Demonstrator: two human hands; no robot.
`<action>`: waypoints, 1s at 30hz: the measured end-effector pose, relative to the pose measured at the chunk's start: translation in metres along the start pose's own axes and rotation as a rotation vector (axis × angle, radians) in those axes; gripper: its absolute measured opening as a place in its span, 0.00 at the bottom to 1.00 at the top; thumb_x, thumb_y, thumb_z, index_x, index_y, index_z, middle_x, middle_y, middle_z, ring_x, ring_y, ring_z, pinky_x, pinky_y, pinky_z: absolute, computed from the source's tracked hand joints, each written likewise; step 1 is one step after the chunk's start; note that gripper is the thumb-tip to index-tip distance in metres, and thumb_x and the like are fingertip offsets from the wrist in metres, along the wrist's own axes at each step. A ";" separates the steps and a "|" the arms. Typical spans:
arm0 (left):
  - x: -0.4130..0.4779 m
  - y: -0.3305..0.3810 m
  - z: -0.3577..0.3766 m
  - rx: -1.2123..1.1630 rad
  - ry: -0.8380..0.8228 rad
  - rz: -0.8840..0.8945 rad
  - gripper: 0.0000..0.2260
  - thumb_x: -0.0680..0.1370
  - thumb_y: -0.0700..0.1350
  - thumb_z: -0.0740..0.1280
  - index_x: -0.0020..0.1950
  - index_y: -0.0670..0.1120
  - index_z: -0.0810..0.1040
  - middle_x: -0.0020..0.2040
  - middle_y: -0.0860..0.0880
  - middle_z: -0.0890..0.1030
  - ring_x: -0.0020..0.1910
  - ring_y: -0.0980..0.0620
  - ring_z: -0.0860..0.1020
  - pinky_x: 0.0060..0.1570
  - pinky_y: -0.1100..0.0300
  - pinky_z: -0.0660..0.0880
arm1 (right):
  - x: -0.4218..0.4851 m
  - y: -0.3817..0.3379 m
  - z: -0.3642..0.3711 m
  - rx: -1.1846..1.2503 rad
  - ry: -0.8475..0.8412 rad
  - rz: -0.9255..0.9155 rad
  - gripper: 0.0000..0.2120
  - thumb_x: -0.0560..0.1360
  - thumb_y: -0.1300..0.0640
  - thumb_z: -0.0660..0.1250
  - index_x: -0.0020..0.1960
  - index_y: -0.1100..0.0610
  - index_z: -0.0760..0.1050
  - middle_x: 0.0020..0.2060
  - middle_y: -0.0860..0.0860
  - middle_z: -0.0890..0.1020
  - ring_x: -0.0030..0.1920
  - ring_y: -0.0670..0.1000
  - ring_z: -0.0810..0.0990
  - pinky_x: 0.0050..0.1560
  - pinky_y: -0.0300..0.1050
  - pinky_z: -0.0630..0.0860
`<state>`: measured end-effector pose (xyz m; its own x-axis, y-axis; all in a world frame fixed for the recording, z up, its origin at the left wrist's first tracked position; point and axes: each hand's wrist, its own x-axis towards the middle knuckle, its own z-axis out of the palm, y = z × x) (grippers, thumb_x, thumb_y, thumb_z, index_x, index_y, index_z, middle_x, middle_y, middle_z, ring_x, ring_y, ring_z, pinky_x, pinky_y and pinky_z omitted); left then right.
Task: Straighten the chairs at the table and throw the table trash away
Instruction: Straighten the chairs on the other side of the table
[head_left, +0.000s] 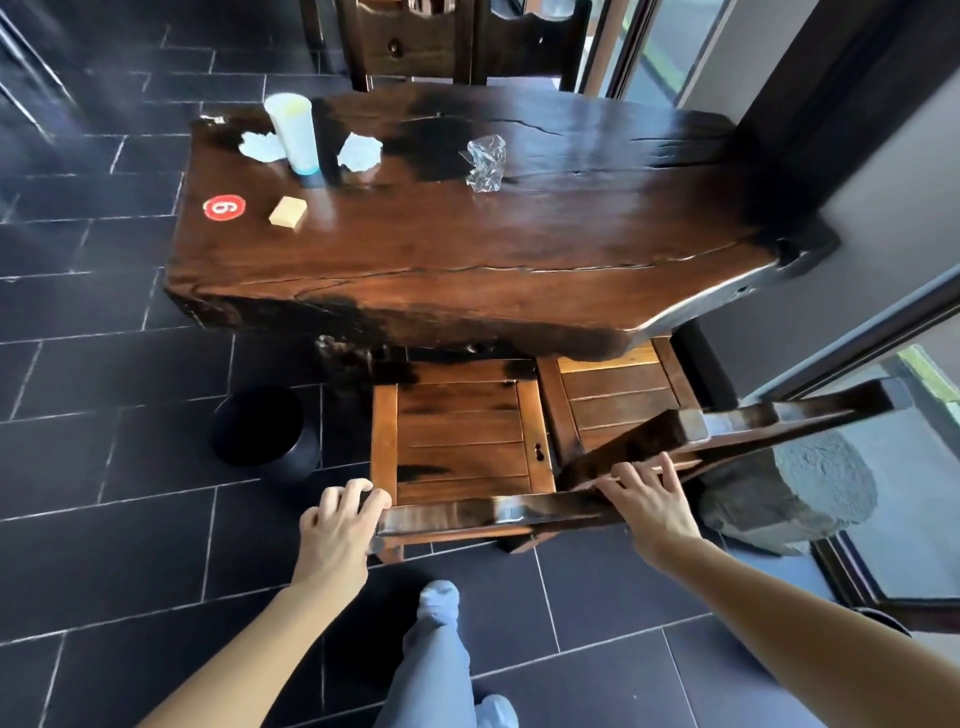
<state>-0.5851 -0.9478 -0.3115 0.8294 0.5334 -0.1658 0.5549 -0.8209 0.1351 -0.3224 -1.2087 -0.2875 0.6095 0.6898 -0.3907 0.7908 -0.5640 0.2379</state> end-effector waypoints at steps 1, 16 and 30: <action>0.003 -0.001 -0.002 0.001 -0.002 0.002 0.33 0.50 0.33 0.78 0.49 0.54 0.72 0.52 0.52 0.75 0.47 0.48 0.75 0.40 0.53 0.74 | 0.003 -0.001 -0.002 -0.001 -0.009 0.003 0.35 0.71 0.60 0.70 0.73 0.46 0.61 0.71 0.51 0.64 0.74 0.57 0.59 0.73 0.62 0.38; 0.042 0.012 -0.006 -0.067 0.095 -0.110 0.30 0.53 0.31 0.77 0.49 0.52 0.73 0.43 0.51 0.72 0.43 0.47 0.71 0.36 0.51 0.70 | 0.054 0.017 -0.017 -0.038 -0.047 0.059 0.40 0.72 0.63 0.70 0.75 0.44 0.52 0.77 0.50 0.46 0.76 0.64 0.39 0.70 0.70 0.39; 0.050 0.042 -0.001 0.013 0.053 -0.084 0.24 0.58 0.33 0.75 0.48 0.50 0.73 0.44 0.49 0.72 0.43 0.46 0.71 0.37 0.52 0.68 | 0.076 0.042 -0.017 -0.025 -0.027 0.137 0.42 0.67 0.64 0.72 0.73 0.44 0.54 0.70 0.53 0.61 0.72 0.58 0.58 0.70 0.71 0.49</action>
<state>-0.5201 -0.9556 -0.3134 0.7821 0.6105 -0.1245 0.6224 -0.7750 0.1097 -0.2424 -1.1722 -0.2922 0.7104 0.5945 -0.3768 0.7016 -0.6404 0.3124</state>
